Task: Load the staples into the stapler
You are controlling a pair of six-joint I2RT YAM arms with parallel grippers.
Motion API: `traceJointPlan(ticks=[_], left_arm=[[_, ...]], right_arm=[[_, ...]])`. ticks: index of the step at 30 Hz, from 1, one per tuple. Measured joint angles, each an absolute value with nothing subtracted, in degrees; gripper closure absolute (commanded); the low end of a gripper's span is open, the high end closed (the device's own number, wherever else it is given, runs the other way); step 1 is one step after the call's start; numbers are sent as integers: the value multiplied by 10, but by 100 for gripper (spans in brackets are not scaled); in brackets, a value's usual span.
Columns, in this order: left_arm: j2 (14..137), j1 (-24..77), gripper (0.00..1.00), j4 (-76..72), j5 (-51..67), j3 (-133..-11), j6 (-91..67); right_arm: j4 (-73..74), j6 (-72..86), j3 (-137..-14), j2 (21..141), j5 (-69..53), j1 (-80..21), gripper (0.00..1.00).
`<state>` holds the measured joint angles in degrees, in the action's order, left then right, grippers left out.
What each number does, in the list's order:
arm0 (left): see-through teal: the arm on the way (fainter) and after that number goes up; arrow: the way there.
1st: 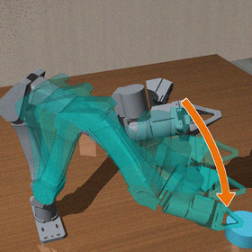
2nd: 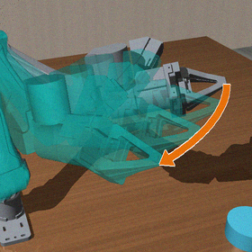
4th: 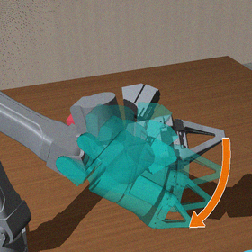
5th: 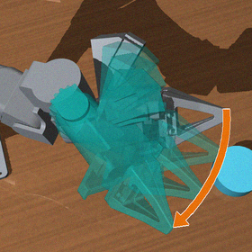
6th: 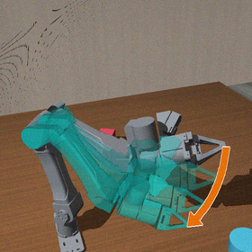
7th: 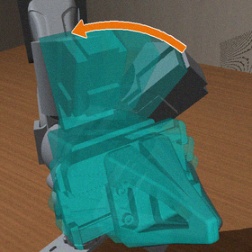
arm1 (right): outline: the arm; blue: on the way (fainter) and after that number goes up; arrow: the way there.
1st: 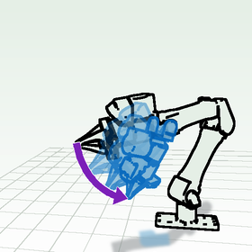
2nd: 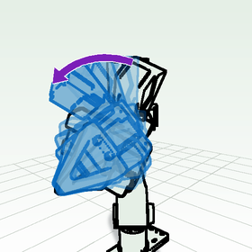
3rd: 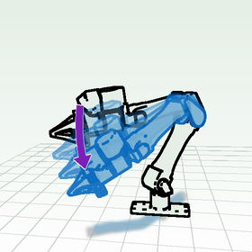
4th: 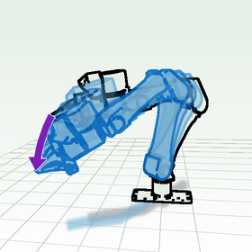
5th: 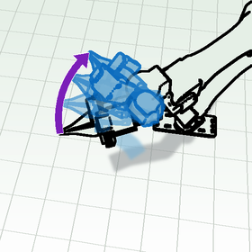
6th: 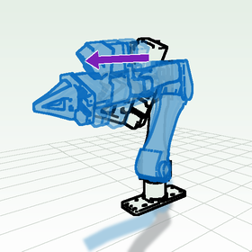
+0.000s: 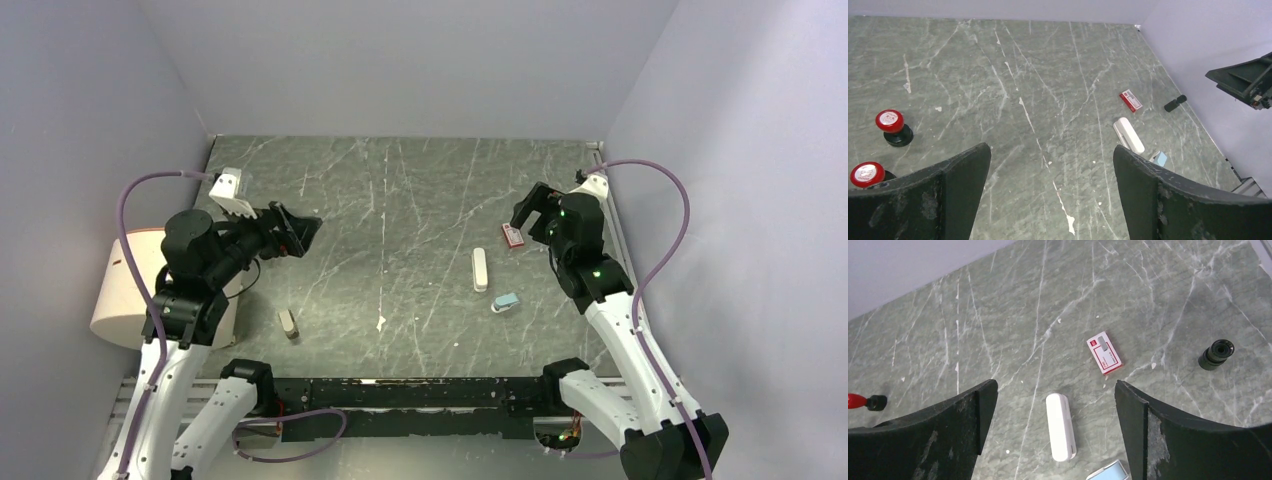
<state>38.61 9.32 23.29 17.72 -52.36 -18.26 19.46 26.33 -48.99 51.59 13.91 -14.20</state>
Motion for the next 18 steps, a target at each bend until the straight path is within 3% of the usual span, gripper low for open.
traceJointPlan(ticks=[11, 18], left_arm=[[378, 91, 3, 220, 219, -518, -210], [408, 91, 3, 178, 275, -485, -231]], right_arm=[[182, 284, -490, 536, 145, -141, 4], [166, 202, -558, 688, 144, -139, 1]])
